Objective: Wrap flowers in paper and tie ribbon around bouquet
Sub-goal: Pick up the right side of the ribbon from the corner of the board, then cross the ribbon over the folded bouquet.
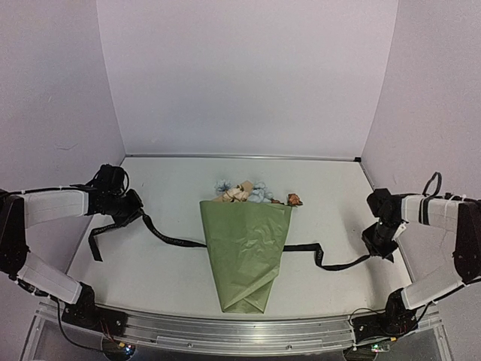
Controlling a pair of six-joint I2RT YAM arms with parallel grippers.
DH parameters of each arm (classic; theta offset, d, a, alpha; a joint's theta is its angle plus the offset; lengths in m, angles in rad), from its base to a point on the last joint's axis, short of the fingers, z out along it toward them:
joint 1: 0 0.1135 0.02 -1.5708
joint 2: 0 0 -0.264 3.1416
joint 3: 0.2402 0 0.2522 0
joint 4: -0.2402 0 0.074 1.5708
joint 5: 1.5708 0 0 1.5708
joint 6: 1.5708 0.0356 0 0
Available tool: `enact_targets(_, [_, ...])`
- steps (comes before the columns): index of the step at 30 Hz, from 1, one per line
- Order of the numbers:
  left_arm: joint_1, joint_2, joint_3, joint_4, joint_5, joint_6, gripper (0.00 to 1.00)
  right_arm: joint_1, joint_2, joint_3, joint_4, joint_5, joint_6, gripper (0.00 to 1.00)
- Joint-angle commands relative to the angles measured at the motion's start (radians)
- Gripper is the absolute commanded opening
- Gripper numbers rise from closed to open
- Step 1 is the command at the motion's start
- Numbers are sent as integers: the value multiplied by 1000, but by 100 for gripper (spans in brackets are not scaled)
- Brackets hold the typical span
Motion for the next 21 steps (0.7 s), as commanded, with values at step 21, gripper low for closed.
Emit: enact_targets(21, [-907,535,769,-33,197,931,0,38,72,497,-210,-245,-323,0])
